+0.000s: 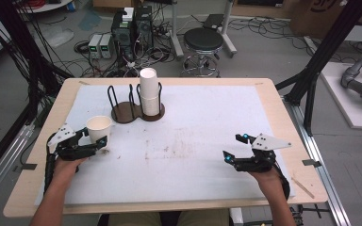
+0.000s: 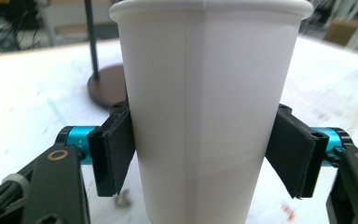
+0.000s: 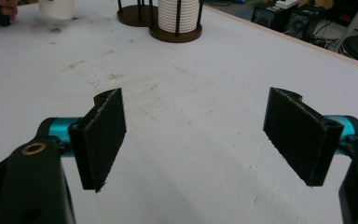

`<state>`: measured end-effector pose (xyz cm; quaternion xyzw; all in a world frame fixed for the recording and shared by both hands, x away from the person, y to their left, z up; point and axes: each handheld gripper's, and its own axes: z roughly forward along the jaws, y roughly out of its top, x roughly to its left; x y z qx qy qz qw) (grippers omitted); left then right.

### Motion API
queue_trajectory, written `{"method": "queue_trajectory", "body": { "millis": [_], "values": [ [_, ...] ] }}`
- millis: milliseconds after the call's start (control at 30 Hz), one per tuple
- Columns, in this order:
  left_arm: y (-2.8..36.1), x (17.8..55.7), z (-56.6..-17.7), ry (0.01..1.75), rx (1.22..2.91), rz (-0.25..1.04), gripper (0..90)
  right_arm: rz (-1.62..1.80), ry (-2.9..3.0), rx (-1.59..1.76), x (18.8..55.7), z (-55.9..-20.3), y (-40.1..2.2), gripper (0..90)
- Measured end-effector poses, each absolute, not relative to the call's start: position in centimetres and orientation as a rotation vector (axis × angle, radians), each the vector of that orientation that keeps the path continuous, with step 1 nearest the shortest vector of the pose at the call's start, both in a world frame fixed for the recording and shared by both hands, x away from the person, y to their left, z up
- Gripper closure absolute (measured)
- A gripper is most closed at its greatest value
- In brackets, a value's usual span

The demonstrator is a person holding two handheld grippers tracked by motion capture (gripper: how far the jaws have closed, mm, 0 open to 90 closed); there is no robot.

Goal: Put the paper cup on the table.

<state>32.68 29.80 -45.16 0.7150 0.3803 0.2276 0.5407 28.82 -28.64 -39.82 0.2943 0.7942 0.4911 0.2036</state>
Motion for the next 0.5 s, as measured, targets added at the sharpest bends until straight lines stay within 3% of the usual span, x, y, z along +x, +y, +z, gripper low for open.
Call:
{"method": "queue_trajectory", "body": {
  "millis": [500],
  "values": [
    [28.7, 31.3, -44.3, 1.017, 1.88, 0.617, 29.1, 1.372, 2.215, 0.815, 28.8, -39.8, -28.6, 21.5]
  ]
}}
